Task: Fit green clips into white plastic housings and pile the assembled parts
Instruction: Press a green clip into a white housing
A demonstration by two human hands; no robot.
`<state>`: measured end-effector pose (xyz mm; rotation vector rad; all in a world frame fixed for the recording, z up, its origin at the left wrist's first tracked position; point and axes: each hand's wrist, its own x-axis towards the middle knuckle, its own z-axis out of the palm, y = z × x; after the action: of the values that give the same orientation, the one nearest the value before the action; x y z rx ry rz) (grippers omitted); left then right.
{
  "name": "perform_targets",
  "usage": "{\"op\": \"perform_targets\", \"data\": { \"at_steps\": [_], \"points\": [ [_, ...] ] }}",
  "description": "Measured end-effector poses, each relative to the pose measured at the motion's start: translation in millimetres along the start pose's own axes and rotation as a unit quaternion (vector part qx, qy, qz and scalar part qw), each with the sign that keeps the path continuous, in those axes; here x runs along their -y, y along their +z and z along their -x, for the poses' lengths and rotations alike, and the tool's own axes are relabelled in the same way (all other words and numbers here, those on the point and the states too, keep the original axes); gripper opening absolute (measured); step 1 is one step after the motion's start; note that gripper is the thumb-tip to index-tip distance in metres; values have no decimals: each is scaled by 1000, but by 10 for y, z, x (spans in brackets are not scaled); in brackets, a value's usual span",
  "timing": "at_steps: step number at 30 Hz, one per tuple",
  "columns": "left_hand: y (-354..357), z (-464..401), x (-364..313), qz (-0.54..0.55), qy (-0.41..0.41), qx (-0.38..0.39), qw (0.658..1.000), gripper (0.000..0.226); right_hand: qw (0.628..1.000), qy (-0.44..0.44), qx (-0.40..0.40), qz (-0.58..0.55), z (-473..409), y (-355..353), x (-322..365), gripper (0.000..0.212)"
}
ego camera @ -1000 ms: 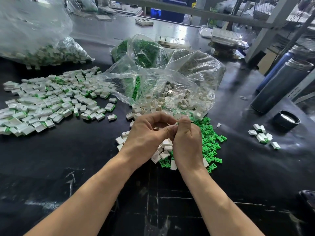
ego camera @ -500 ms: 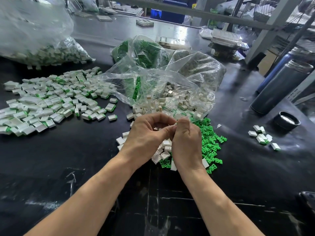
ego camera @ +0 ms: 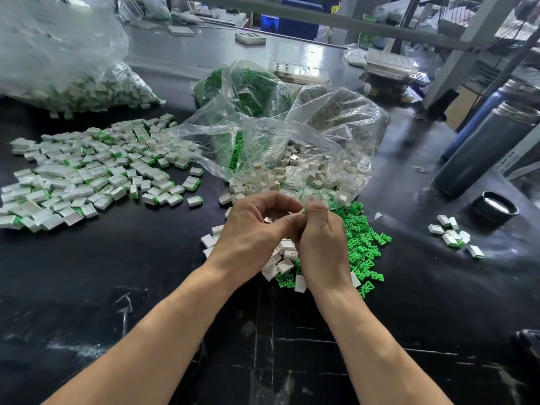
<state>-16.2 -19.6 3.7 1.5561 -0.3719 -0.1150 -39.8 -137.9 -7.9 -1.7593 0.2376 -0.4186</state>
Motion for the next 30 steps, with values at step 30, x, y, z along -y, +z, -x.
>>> {"op": "perform_targets", "data": {
  "at_steps": [30],
  "points": [
    [-111, 4, -7, -265, 90, -70, 958, 16, 999, -33, 17, 31, -39, -196, 31, 7]
  ]
}}
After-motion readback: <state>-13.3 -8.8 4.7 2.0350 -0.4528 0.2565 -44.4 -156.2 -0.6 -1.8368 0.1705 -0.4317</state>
